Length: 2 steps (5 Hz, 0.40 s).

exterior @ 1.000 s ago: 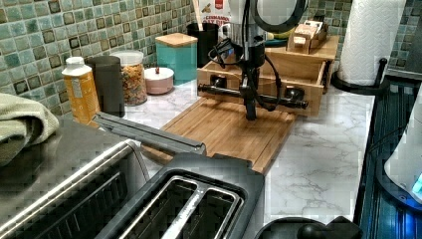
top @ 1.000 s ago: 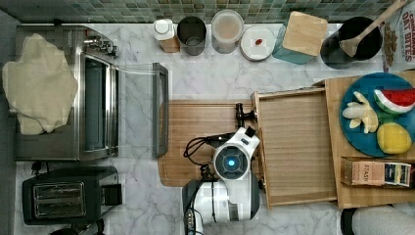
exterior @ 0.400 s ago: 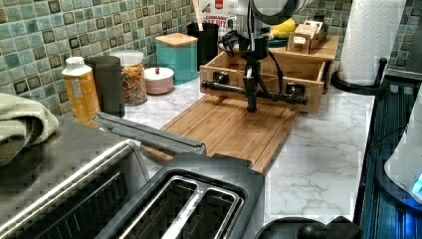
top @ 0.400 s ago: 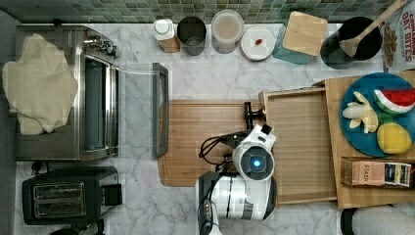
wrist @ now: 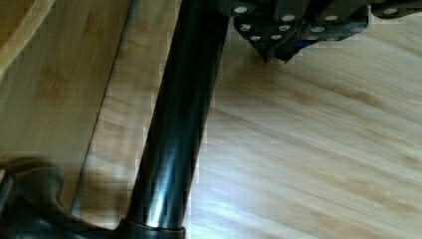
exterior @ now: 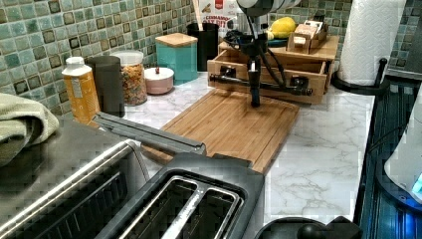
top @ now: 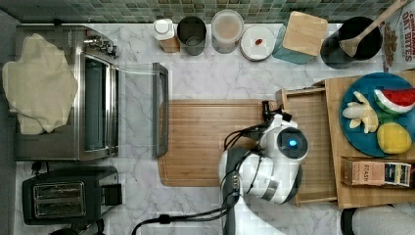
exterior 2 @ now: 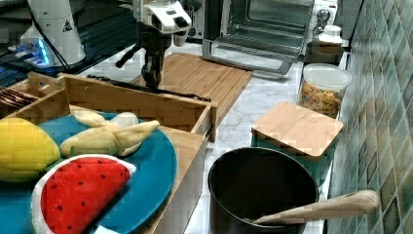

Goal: Close the drawer.

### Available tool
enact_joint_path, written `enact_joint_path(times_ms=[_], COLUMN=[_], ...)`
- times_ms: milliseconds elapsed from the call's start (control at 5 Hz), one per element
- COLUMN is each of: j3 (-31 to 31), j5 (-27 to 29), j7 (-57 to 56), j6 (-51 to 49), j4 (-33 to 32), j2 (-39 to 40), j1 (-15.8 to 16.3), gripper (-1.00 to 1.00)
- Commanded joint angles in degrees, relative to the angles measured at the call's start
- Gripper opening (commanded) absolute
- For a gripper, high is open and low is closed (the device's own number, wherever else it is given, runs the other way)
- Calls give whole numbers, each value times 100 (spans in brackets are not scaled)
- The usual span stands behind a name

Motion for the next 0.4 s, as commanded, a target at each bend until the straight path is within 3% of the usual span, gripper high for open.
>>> enact_joint_path(times_ms=[200,400], j3=[-1028,-942], j5=[-237,759], j7=[-892,-2019], j6=[-560,243], j4=[2590,2595], j2=[383,808], j1=[-1204,-1584], gripper=[-100,-100])
